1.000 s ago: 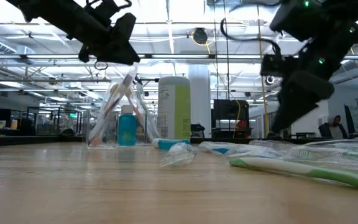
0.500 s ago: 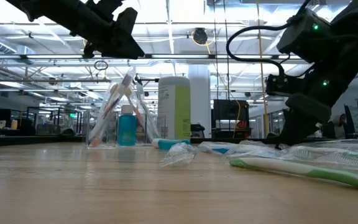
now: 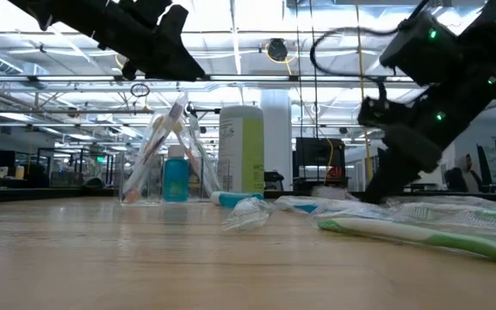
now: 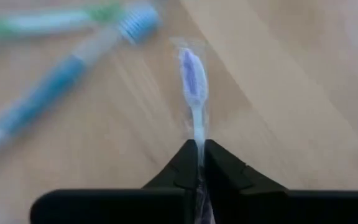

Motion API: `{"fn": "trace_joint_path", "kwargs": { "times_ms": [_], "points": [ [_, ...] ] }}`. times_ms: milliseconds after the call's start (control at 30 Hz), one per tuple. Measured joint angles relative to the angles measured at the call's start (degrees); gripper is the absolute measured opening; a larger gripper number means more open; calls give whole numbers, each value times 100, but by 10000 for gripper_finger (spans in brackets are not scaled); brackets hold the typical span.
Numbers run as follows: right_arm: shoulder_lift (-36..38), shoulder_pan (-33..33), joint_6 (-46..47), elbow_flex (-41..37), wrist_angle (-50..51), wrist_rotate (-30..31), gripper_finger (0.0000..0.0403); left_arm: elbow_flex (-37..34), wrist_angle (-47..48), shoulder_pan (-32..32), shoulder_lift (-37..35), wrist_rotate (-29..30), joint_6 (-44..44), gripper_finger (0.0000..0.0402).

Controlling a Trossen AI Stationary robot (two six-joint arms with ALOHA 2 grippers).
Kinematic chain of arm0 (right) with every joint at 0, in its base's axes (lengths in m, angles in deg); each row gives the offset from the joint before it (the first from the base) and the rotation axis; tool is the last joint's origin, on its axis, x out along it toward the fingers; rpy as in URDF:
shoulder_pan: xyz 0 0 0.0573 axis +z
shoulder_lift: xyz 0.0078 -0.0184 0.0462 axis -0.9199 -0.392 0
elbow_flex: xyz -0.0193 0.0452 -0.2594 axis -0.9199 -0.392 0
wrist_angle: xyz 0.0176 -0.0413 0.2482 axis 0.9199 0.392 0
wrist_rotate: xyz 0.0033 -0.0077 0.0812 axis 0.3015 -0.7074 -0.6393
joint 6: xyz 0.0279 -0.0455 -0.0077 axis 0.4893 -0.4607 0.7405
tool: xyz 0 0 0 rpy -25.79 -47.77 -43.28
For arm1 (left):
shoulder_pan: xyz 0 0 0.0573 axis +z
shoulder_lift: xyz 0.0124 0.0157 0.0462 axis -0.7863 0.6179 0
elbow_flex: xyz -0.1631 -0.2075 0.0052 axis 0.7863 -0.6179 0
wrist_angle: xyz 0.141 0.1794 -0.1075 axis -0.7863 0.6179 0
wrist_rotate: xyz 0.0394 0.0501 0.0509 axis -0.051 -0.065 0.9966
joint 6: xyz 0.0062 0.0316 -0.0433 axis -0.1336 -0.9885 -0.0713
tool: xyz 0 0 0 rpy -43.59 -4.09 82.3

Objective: Pick & Place toothbrushing station
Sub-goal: Put the purple toothbrush into the transparent organizer

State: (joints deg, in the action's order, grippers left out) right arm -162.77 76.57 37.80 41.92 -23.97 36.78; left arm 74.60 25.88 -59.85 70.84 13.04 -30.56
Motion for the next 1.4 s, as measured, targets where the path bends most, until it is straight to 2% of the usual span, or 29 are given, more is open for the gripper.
{"fn": "trace_joint_path", "kwargs": {
  "times_ms": [167,467,633,900,1033,1233,1400],
  "points": [
    [9,-127,-436,2,-1213,35,17,0,0,-48,0,4,0,124],
    [15,-258,-1319,11,-3210,109,3,-2,-11,-43,0,9,-60,124],
    [15,-222,-1562,13,-3421,105,0,-4,-261,-43,0,11,-356,124],
    [17,-171,-1613,13,-3590,122,0,-4,-1347,-43,2,17,-1578,124],
    [17,-178,-1919,13,-4092,108,0,-4,-1419,-43,2,27,-1684,124],
    [22,-310,-2693,22,-5380,108,0,-4,-1753,-43,2,696,-2372,124],
    [-30,-592,-2763,72,-5793,111,0,-4,-1987,-43,2,1277,-2836,124]
  ]
}}
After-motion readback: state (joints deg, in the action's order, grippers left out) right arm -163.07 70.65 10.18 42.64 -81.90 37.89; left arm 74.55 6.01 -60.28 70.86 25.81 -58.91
